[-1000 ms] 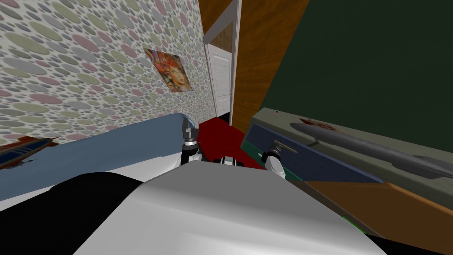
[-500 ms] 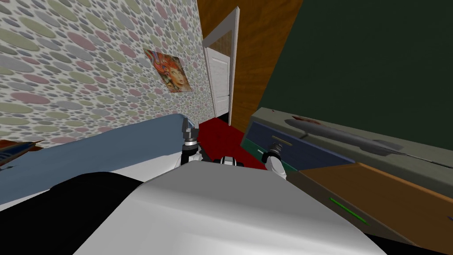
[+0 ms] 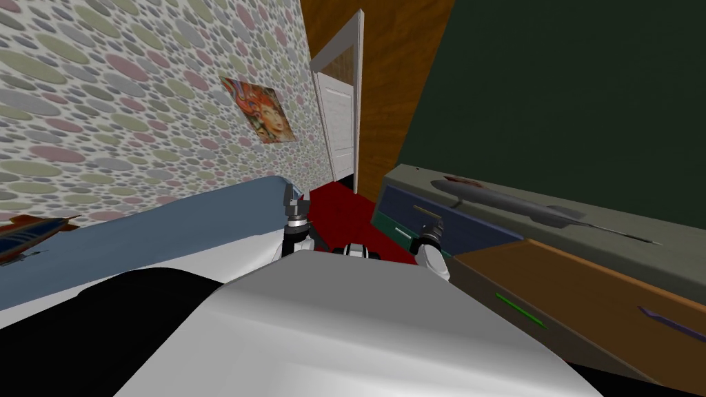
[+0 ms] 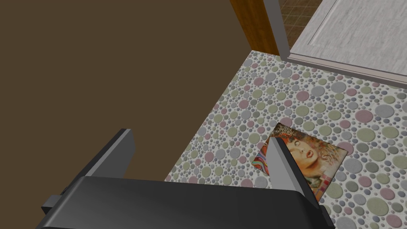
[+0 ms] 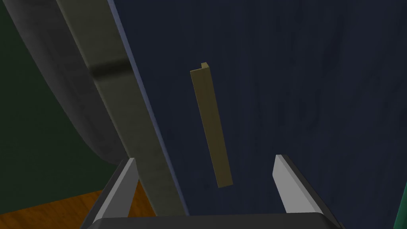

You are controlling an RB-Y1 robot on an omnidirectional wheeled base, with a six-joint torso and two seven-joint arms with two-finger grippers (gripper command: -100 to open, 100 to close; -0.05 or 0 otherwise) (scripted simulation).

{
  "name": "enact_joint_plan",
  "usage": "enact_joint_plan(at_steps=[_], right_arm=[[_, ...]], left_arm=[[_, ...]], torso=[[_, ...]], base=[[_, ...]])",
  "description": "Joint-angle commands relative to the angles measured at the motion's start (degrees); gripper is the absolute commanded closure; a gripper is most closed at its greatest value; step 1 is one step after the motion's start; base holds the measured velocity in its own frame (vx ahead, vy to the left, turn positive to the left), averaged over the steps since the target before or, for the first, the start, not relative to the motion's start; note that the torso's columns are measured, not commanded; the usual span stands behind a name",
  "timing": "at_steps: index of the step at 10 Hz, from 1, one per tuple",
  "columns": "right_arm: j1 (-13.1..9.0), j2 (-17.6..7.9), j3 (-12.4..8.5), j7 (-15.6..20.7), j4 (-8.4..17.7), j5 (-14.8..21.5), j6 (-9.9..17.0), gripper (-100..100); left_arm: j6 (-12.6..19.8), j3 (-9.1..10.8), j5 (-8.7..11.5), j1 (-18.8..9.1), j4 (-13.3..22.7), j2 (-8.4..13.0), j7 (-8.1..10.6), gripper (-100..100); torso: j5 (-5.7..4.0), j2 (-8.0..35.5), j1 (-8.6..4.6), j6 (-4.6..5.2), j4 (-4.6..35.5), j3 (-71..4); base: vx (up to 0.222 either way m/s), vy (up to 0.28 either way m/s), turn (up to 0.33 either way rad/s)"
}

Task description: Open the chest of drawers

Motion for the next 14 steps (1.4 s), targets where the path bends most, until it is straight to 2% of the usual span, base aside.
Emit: enact_joint_plan(at_steps=[1,2,3,8,10,11,14], right_arm=[[0.8,0.3,-1.1,1.7,-1.5,0.4,-0.2,-100],[0.9,0.3,-1.1,2.7,-1.6,1.2,0.0,-100],[0.2,0.3,0.1,1.8,0.2,1.4,0.1,-100],[-1.2,-1.5,2.0,-1.9,2.2,0.9,0.0,-100],[-1.1,-1.3,1.9,-1.8,2.3,1.3,0.1,-100],[-1.2,-1.3,1.9,-1.8,2.3,1.3,0.1,100],[-0.4,-1.3,1.4,0.1,1.0,-0.3,-1.5,100]], left_arm=[[0.0,0.0,0.0,0.0,0.0,0.0,0.0,0],[0.0,0.0,0.0,0.0,0.0,0.0,0.0,0],[0.0,0.0,0.0,0.0,0.0,0.0,0.0,0],[0.0,-0.01,0.0,0.0,0.0,0.0,0.0,0],[0.0,-0.01,0.0,0.0,0.0,0.0,0.0,0],[0.0,-0.01,0.0,0.0,0.0,0.0,0.0,0],[0.0,-0.02,0.0,0.0,0.0,0.0,0.0,0]], torso=[[0.0,0.0,0.01,0.0,0.0,0.0],[0.0,-0.3,0.04,-0.02,-0.1,-0.2],[-0.01,-0.4,-0.01,-0.02,-0.1,-0.2],[0.0,0.0,0.01,0.0,0.0,0.0],[-0.03,0.3,-0.15,0.02,0.1,0.2],[-0.07,0.3,-0.24,0.01,0.1,0.2],[0.06,0.1,0.22,0.0,0.0,0.0]], base=[[-0.098,-0.104,0.0],[-0.063,-0.102,0.032],[0.054,-0.068,0.087],[0.206,0.032,0.024],[0.052,0.026,0.003],[0.009,0.005,0.001],[-0.095,0.109,-0.053]])
